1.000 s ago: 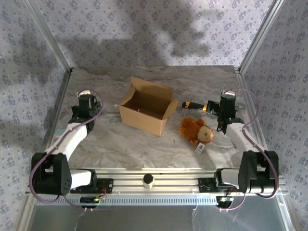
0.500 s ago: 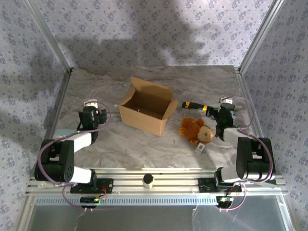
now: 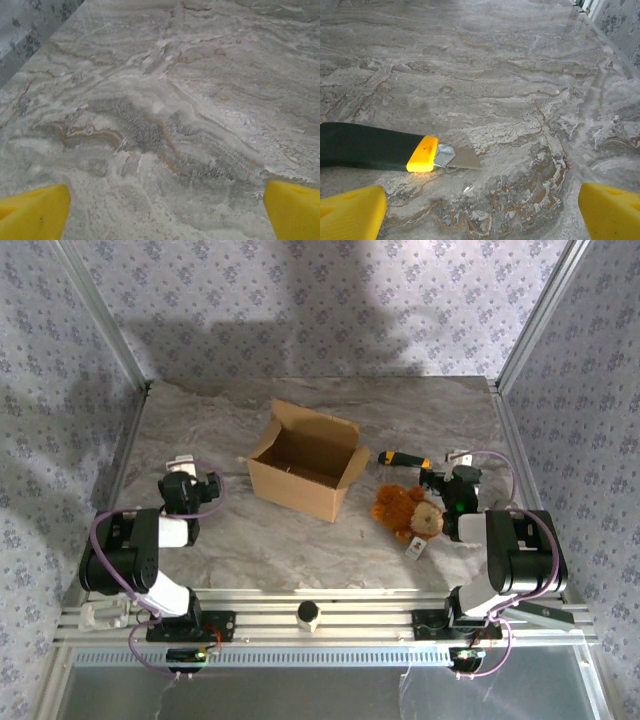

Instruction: Unpack the express box

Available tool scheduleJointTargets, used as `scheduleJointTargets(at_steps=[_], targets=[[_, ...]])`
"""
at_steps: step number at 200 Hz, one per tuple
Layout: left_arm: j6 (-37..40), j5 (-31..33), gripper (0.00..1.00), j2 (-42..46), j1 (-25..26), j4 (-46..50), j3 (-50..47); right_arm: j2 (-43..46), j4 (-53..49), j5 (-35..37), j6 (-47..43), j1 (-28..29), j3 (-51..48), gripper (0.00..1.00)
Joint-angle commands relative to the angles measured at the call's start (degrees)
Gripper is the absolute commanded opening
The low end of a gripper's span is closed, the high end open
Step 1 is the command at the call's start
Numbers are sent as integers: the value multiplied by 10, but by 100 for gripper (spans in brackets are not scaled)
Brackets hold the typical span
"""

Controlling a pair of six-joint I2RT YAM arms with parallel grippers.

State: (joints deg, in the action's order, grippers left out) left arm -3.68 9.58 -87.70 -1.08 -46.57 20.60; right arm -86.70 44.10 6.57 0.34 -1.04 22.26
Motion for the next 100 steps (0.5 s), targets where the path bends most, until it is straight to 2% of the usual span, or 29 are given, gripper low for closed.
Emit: scheduleJointTargets(at_steps=[1, 100], targets=[[-2, -20, 100, 1, -1, -25, 16, -3, 24, -5, -12, -1, 0, 100], [7, -8, 100, -1, 9, -16, 22, -4, 23, -6, -12, -2, 0, 100]])
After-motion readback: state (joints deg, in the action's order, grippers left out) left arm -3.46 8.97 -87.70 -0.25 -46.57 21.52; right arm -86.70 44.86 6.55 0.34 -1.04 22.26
